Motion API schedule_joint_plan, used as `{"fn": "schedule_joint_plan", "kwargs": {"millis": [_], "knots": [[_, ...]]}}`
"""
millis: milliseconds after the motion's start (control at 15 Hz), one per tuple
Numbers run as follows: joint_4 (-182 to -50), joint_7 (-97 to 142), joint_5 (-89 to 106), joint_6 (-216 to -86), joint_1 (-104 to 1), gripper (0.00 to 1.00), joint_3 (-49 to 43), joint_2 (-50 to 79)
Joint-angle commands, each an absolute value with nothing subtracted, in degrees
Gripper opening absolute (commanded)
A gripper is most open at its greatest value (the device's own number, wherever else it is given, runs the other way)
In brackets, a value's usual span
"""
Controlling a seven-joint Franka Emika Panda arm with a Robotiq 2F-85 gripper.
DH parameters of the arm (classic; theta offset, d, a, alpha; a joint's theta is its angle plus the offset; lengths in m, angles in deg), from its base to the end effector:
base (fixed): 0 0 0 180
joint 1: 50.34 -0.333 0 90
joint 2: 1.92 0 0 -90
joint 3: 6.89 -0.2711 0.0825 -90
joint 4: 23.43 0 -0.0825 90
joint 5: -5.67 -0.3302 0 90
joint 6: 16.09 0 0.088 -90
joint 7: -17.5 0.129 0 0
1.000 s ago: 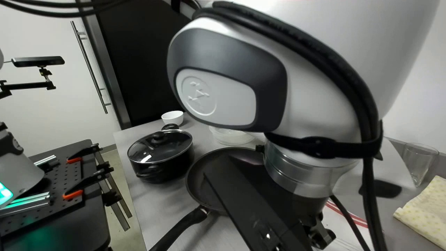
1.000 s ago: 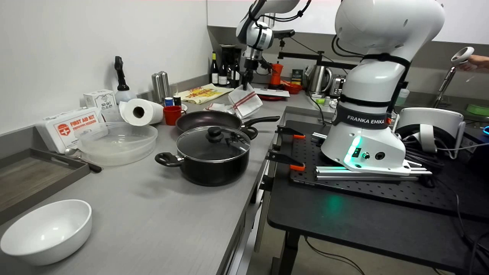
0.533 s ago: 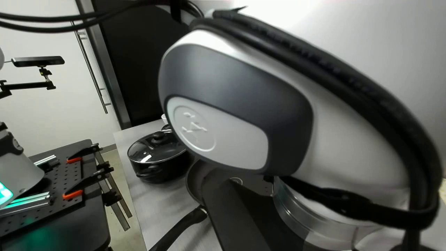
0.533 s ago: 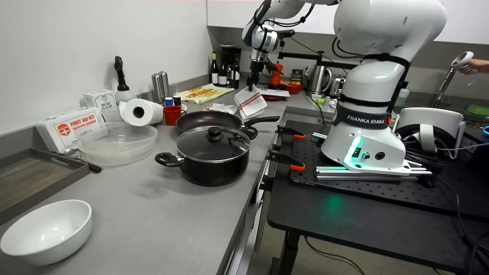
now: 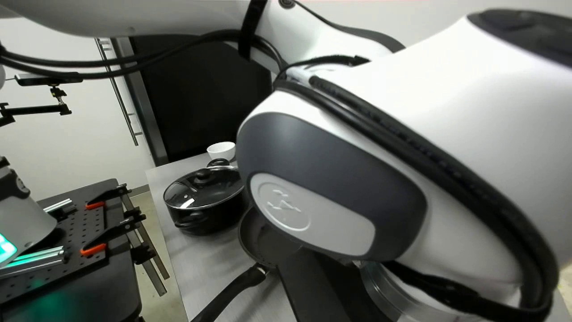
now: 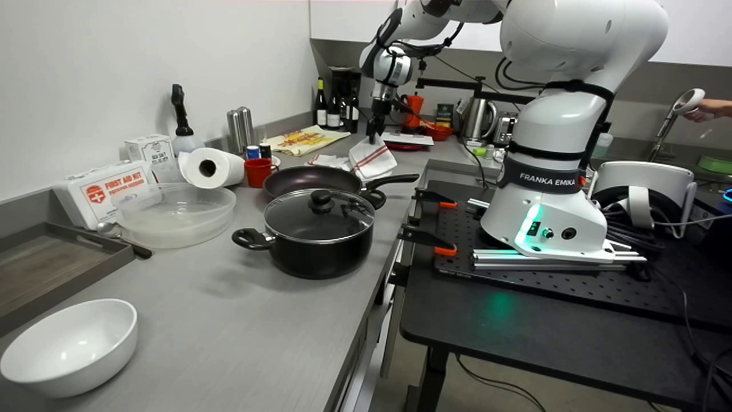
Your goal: Use one white and red towel to wipe the black pan.
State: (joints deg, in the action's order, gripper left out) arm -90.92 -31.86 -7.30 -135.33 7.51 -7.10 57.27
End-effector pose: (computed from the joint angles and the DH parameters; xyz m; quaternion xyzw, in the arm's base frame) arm 0.3664 -0.5501 0.1321 -0.9842 0.1336 -0.0391 0.1092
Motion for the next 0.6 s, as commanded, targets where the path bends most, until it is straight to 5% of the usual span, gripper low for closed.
{"fn": "schedule_joint_plan", "kwargs": {"millis": [0, 467, 533], "knots": [[-90.2, -31.5, -7.2, -134.9, 7.4, 0.11, -7.1, 57.9], [-88.2, -31.0, -7.2, -134.2, 7.2, 0.11, -7.1, 59.4], [-88.2, -31.0, -7.2, -134.2, 7.2, 0.03, -7.1, 59.4]]}}
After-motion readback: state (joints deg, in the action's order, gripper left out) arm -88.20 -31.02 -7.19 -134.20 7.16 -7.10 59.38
